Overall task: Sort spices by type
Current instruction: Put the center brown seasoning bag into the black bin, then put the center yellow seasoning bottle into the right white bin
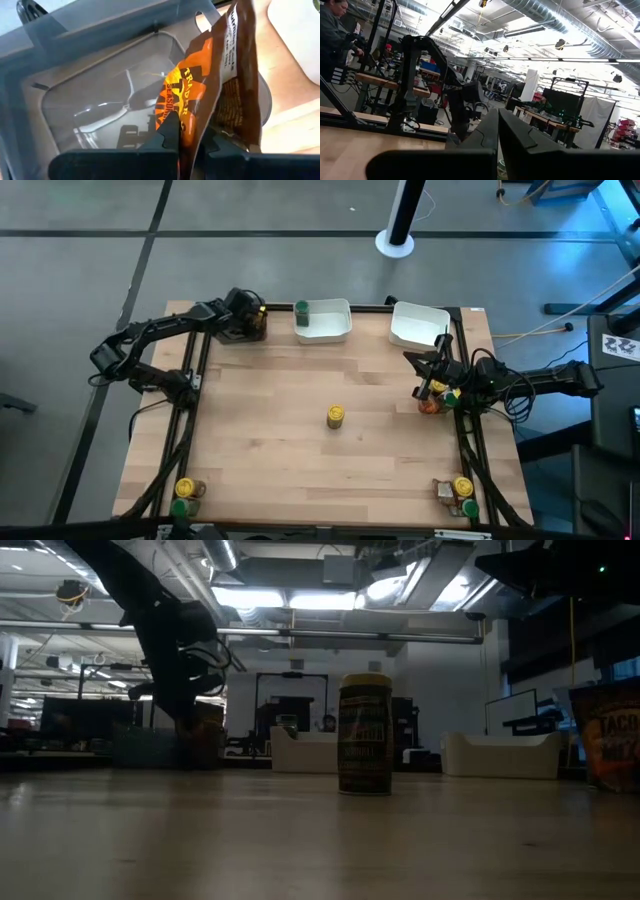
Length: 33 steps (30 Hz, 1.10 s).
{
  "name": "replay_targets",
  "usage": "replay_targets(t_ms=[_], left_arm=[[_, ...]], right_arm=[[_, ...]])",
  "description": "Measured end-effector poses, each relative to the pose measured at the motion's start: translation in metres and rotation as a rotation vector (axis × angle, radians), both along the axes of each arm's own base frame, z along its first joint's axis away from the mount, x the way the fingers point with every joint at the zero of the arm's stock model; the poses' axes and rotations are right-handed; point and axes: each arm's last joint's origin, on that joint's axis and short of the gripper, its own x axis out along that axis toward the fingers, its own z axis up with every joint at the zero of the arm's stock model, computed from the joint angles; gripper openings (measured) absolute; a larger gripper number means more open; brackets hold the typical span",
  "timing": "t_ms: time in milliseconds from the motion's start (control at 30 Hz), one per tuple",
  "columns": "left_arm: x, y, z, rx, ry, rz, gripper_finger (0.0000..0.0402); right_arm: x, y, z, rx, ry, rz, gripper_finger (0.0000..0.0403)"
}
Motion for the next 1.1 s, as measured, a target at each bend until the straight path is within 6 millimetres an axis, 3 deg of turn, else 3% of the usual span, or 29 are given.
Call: replay_targets(t_ms=[267, 500, 667, 867, 1100], left_arm=[[0.000, 0.000, -0.001, -0.006, 0.005, -0.005, 0.0010], [0.002, 0.002, 0.008, -0.001, 0.006, -0.021, 0.0074], [0.005, 0.005, 0.029, 0.017, 0.003, -0.037, 0.0105], [0.001, 0.000, 0.065, 0.069, -0.027, -0.055, 0.0113], [0.005, -0.029, 0.106, 0.202, -0.138, -0.253, 0.0114]], right_arm=[[0.000, 0.000, 0.000, 0.000, 0.000, 0.000, 0.0014], [0.000, 0.000, 0.000, 0.000, 0.000, 0.000, 0.0014], [0.000, 0.000, 0.000, 0.000, 0.000, 0.000, 0.0014], [0.000, 0.000, 0.000, 0.000, 0.000, 0.000, 0.0014], [0.000, 0.000, 0.000, 0.000, 0.000, 0.000, 0.0014]])
